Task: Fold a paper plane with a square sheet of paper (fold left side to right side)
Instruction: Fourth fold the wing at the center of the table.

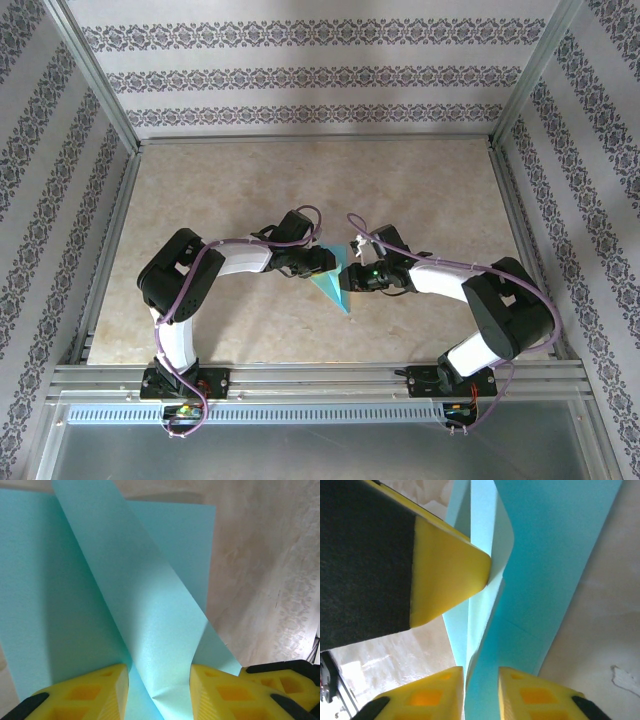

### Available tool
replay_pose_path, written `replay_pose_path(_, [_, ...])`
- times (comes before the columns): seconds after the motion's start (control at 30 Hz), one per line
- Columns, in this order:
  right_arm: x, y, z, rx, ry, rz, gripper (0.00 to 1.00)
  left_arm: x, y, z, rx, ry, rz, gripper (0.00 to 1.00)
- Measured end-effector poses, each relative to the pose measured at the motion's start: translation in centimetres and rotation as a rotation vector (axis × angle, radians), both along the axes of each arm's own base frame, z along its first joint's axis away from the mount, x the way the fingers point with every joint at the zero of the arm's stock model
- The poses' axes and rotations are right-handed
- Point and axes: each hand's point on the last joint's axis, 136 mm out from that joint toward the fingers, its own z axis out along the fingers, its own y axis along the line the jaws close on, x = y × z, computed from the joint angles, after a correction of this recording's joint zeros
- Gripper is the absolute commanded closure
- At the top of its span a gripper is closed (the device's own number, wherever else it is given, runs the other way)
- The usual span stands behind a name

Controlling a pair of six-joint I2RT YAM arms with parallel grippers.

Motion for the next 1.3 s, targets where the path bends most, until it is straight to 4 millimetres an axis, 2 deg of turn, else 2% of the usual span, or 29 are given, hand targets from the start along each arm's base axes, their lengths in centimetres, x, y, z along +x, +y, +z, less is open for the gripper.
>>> replay_pose_path(0.27, [0.0, 0.0, 0.0, -0.001, -0.002, 0.001, 1.0, 0.0, 0.0, 0.0, 0.001, 0.001, 0.0, 0.62])
replay_pose_path(1.3, [0.8, -0.9, -1.3, -0.077, 0.001, -0.041, 1.0, 0.0, 0.0, 0.0, 0.002, 0.003, 0.0, 0.62])
